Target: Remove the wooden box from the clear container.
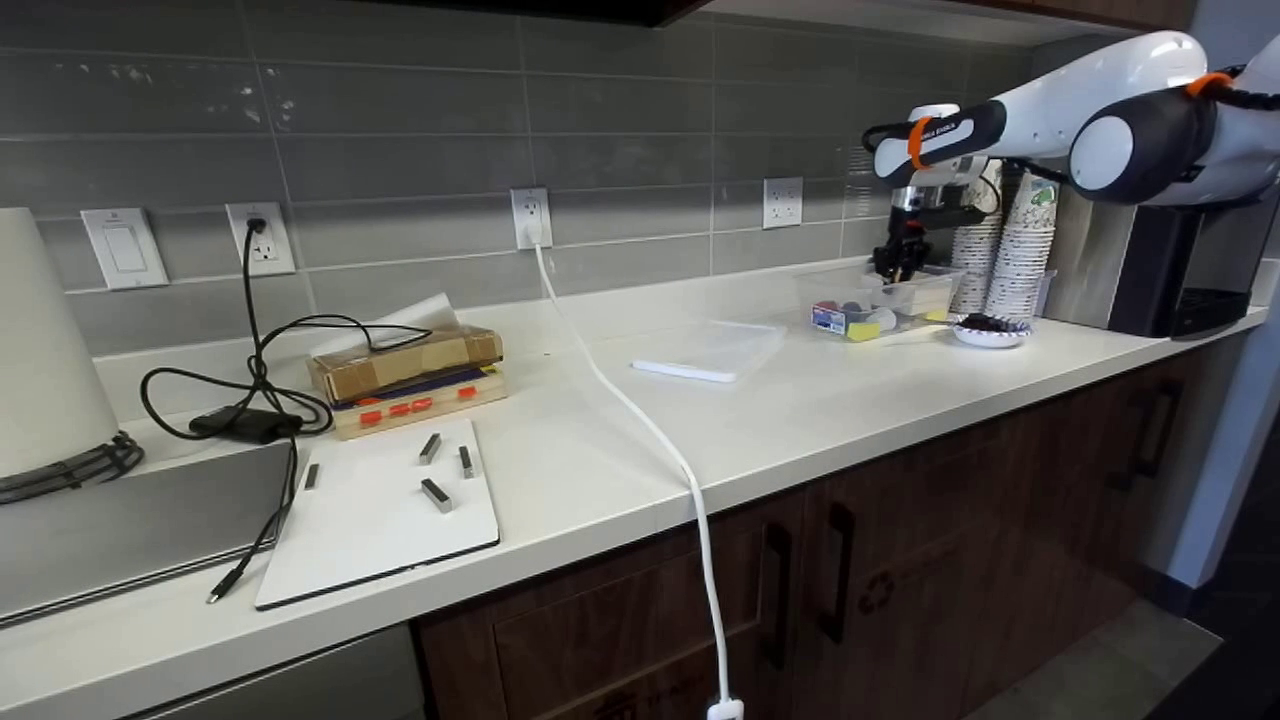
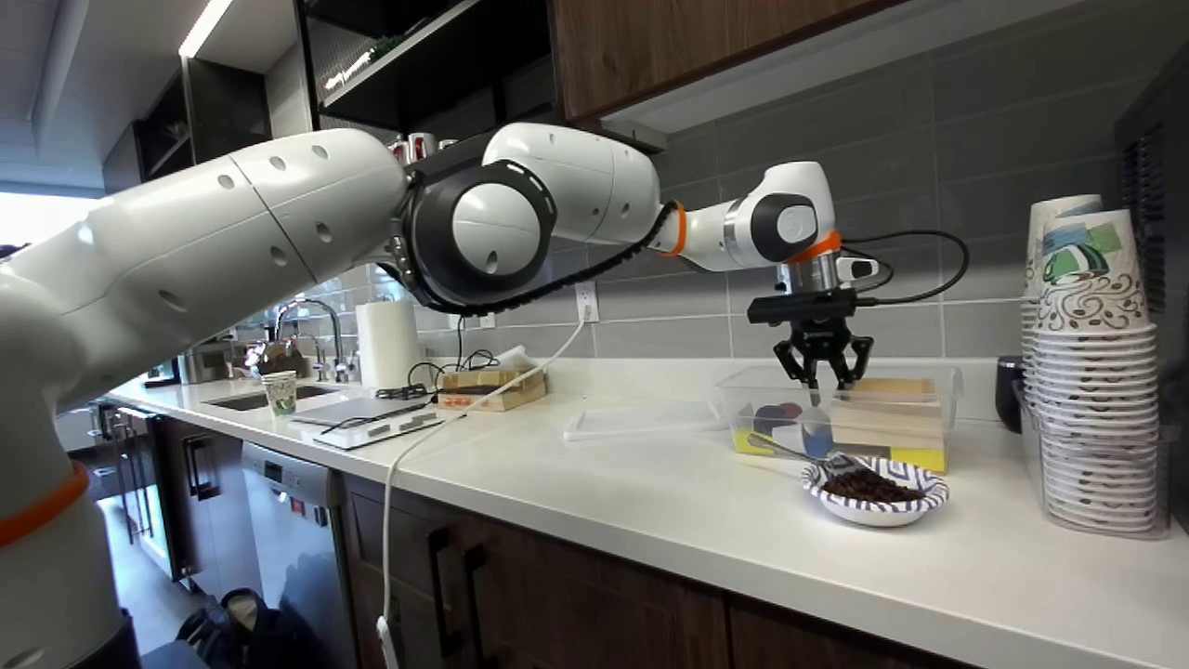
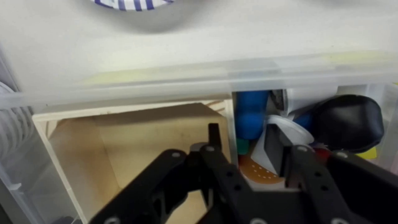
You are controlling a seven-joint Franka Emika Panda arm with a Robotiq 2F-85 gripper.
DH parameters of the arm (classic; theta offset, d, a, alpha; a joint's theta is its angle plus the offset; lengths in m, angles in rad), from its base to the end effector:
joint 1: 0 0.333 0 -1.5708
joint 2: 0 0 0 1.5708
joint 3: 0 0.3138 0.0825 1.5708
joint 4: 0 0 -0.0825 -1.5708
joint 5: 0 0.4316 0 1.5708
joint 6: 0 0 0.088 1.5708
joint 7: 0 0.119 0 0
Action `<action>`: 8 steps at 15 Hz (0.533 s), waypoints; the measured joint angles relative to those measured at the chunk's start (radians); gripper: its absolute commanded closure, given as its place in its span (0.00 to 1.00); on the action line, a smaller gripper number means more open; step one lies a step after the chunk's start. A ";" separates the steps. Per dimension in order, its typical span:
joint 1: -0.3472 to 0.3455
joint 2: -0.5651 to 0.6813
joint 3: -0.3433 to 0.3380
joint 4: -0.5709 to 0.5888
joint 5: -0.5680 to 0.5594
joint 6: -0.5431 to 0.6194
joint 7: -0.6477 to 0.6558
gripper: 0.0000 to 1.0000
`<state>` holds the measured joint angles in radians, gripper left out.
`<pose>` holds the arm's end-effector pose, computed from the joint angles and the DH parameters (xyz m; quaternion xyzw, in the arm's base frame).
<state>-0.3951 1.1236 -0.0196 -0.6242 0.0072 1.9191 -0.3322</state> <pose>0.7955 -0.3397 0.2973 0.9957 -0.0357 0.0779 0.0358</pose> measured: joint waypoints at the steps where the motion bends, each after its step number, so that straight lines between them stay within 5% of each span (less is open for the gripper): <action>1: -0.001 0.003 0.000 0.000 0.001 0.000 0.003 0.96; 8: -0.007 0.018 -0.001 0.021 0.002 0.004 0.040 0.98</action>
<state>-0.4018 1.1420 -0.0205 -0.6027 0.0089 1.9233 -0.2919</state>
